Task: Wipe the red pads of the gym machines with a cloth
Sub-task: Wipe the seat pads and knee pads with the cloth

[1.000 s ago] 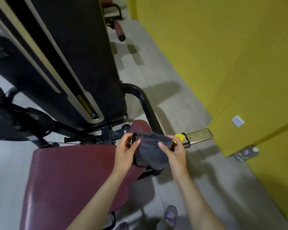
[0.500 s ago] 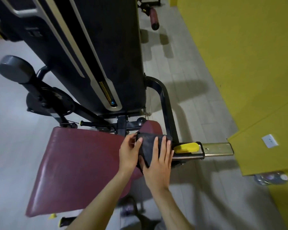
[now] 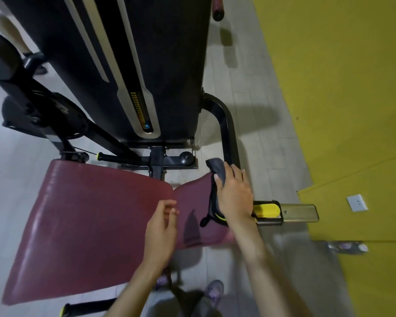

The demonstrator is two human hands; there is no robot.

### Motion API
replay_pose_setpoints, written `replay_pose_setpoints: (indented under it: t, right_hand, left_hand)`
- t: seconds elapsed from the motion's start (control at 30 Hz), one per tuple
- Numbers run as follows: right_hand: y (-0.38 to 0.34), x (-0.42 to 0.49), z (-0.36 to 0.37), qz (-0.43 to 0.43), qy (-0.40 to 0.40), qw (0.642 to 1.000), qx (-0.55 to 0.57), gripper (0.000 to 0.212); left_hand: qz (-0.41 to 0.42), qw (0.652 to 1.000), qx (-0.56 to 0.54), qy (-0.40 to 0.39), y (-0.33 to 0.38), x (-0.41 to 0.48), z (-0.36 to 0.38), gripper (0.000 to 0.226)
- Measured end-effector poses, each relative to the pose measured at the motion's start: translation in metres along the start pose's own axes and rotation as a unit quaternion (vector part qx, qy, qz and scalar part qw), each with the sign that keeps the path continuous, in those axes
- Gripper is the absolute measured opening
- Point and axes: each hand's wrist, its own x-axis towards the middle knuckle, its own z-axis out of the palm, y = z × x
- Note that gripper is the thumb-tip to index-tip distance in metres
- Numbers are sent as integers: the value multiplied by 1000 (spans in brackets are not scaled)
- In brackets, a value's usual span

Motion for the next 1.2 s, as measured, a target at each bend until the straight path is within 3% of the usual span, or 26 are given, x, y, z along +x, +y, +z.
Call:
replay_pose_setpoints:
  t: [0.1,0.23,0.33,0.43,0.5,0.57,0.6,0.67,0.73,0.8,0.93,0.97,1.03,1.2]
  right_hand:
    - [-16,57,-4,-23,-134,989,-58,40]
    - [-59,114,18,-30,-374,905,-202,42]
    - [-67,121,25,-35,-415,877,-242,52]
    - [-51,104,12,-29,-345,914,-213,50]
    - [-34,76,-1,-1,-271,954,-130,39]
    - [-19,38,-7,-54,-92,993,-41,23]
    - [-10,19,-5,-94,8,995,-22,22]
    - [-1,-11,-2,-91,91,992,-16,39]
    - [1,-16,3,-52,94,994,-19,44]
    - [-11,1,4,-30,70,996,-44,35]
    - [-36,53,-9,33,-141,985,-93,30]
    - [-34,55,-10,36,-158,984,-79,30]
    - [-23,40,-9,31,-121,992,-13,29]
    - [0,-40,14,5,98,994,52,49]
  left_hand:
    - [54,992,106,-42,-14,14,-3,18]
    - [105,971,194,-96,-25,32,1,30]
    - [138,954,233,-132,-30,41,3,35]
    - [147,949,228,-162,-30,43,7,41]
    - [152,947,210,-187,-28,43,13,50]
    - [155,946,192,-210,-25,44,19,59]
    - [154,945,185,-221,-23,45,21,63]
    - [153,941,178,-243,-16,48,24,69]
    - [155,935,176,-266,-10,53,25,73]
    - [168,924,189,-286,-5,59,26,76]
    - [157,923,182,-301,-1,66,31,72]
    - [147,926,175,-300,-2,66,31,72]
    - [141,926,167,-307,-6,66,30,73]
    - [131,926,149,-321,-9,63,30,76]
